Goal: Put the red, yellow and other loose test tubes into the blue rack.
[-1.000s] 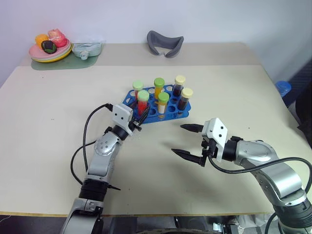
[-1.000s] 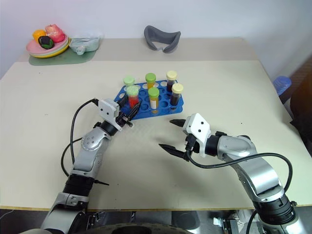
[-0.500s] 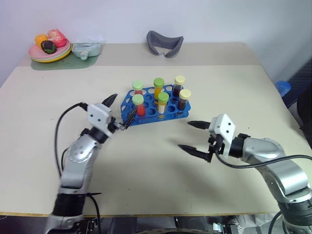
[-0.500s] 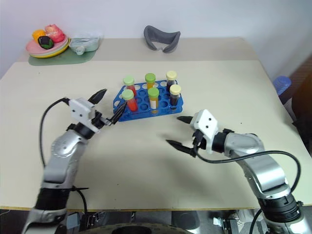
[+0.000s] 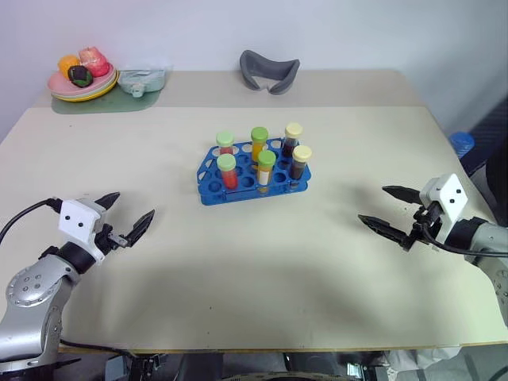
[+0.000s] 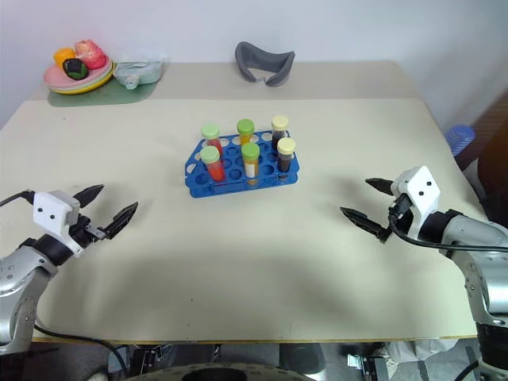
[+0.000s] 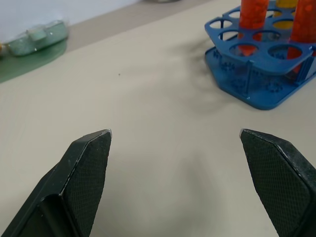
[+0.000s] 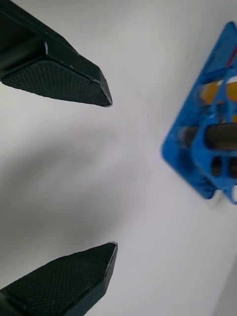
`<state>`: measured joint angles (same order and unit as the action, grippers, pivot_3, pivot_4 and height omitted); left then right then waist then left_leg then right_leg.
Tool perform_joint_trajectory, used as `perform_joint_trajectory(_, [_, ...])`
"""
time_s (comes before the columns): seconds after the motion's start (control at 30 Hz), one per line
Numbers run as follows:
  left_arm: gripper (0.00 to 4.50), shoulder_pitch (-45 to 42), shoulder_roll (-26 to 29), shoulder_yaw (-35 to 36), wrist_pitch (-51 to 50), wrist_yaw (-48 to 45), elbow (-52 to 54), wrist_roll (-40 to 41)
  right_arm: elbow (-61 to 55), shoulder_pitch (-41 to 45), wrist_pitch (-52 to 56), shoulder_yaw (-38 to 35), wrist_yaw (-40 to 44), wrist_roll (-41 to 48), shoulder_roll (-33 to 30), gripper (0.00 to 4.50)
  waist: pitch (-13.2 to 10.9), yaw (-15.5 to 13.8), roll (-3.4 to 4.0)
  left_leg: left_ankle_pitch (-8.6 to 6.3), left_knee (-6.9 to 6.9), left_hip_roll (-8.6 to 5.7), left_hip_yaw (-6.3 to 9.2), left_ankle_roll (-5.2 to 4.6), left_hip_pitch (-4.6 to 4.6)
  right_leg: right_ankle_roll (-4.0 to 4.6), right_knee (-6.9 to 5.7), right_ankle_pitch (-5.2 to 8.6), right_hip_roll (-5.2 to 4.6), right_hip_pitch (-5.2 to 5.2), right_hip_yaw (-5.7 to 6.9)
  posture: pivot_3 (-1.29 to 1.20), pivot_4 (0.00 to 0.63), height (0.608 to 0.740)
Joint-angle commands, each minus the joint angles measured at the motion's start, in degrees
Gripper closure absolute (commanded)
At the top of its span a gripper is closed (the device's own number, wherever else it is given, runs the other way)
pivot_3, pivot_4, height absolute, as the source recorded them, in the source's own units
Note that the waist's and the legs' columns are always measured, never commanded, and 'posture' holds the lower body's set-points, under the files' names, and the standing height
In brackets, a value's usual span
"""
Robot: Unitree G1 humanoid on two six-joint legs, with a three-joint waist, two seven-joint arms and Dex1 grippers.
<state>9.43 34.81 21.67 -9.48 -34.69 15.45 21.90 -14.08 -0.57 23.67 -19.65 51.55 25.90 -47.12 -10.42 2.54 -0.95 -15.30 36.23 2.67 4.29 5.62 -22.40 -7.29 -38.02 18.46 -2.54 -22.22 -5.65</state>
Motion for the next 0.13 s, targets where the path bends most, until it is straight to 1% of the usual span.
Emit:
perform_joint_trajectory(0.03, [0.26, 0.67, -0.29, 1.75, 0.10, 0.91, 1.85, 0.06, 0.30, -0.03, -2.56, -0.82, 0.03, -0.51, 0.33, 0.00, 0.00, 0.05, 0.00, 0.00, 0.00, 0.01, 0.00, 0.00, 0.01, 0.00, -0.01, 0.00, 0.01, 0.00, 0.00, 0.00, 0.150, 0.740])
perform_joint_trajectory(0.13, [0.26, 0.81, -0.87, 1.21, -0.26, 1.76, 2.38, -0.23, 1.21, 0.72, -3.58, 0.12, -0.26, -1.04, 0.98, 0.00, 0.00, 0.04, 0.00, 0.00, 0.00, 0.02, 0.00, 0.00, 0.01, 0.00, -0.01, 0.00, 0.02, 0.00, -0.01, 0.00, 0.150, 0.740])
